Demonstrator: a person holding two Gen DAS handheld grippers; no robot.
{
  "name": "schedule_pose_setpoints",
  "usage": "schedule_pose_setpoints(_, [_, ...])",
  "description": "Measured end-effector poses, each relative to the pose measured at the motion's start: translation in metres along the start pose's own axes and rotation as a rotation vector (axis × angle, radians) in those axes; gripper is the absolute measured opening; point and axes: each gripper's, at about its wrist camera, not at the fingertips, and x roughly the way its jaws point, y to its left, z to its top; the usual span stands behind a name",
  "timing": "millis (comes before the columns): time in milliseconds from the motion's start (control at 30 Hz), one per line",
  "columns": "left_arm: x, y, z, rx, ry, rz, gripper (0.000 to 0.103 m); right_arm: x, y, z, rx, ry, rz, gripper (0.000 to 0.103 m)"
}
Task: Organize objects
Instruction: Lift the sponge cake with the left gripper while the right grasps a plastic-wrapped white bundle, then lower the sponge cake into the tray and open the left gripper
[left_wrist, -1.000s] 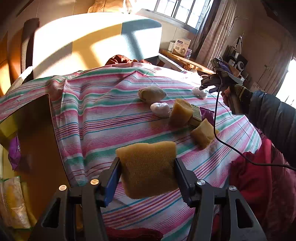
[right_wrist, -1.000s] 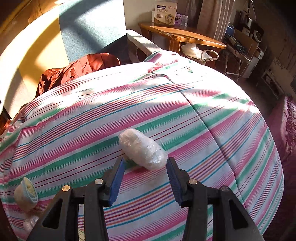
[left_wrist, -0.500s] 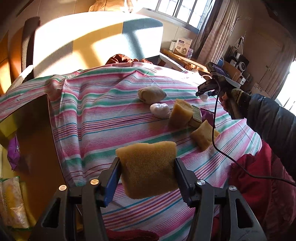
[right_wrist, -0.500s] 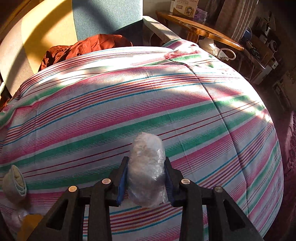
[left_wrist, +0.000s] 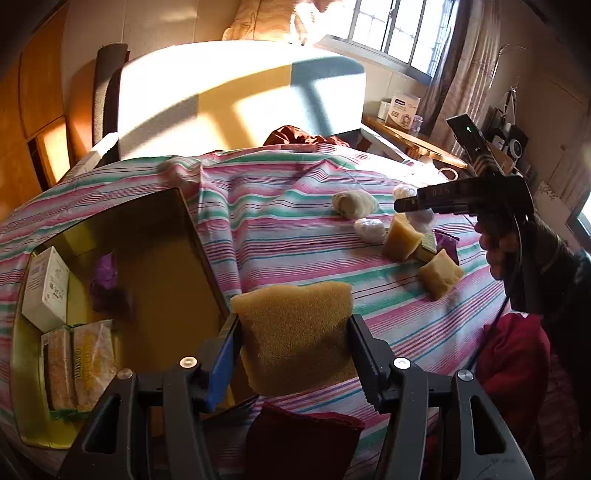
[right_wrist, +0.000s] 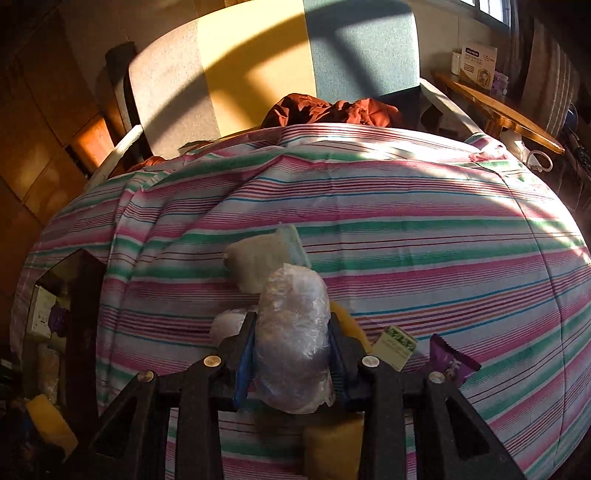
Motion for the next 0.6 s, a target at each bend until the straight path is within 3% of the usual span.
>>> schedule_pose_setpoints(100, [-0.009, 0.015, -0.005, -0.013, -0.012, 0.061, 0.058, 0.021, 0.040, -0.028, -0.055, 0.041, 0.044, 0.034])
schedule_pose_setpoints(233, [-0.019, 0.038, -0.014, -0.040, -0.029, 0.147, 0.058, 0.036, 0.068, -0.051, -0.134, 0.076, 0.000, 0.034])
schedule_pose_setpoints(600, [-0.038, 0.119, -0.034, -0.179, -0.049, 0.360, 0.059, 0.052, 0.064, -0.059, -0.183, 0.104, -0.071, 0.034])
